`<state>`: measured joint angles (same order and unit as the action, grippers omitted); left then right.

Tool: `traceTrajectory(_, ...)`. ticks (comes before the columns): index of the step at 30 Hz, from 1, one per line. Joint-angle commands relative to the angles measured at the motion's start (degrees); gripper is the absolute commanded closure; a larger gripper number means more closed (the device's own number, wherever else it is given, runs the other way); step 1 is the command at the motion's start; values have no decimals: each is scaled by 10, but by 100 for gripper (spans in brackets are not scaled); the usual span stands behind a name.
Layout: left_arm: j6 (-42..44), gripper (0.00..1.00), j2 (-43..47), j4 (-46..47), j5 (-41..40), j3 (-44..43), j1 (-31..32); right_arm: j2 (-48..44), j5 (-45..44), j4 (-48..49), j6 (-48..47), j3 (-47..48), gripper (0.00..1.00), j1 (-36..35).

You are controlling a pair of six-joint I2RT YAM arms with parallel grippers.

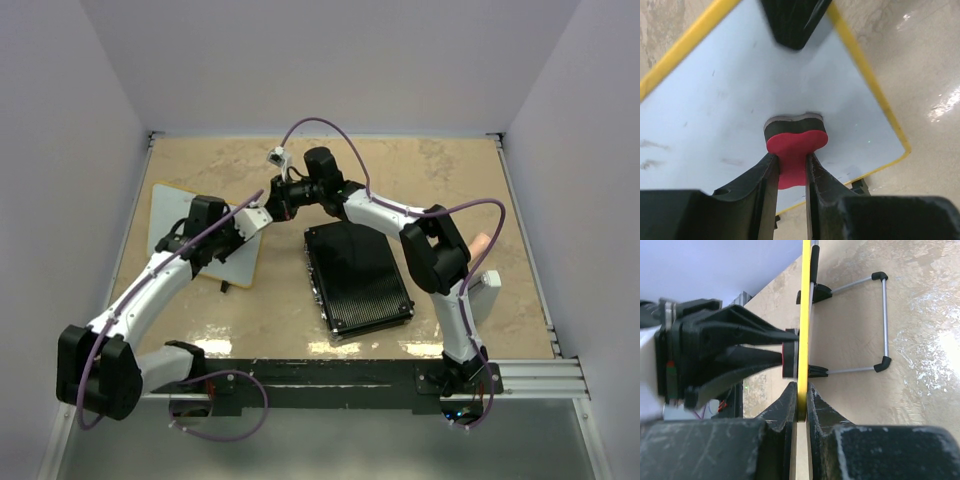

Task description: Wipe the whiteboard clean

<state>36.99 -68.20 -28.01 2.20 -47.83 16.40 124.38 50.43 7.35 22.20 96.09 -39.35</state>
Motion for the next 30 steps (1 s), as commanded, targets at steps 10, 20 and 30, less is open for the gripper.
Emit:
traceTrajectory(10,34,100,28,144,54,147,-149,3,35,-8,-8,-9,100,-23)
traceTrajectory(20,1,100,84,38,180,48,-193,-6,32,-16,-19,-10,100,-23)
traceTrajectory(30,-121,100,60,-25,243,-130,-196,3,27,-30,-19,11,79,-23)
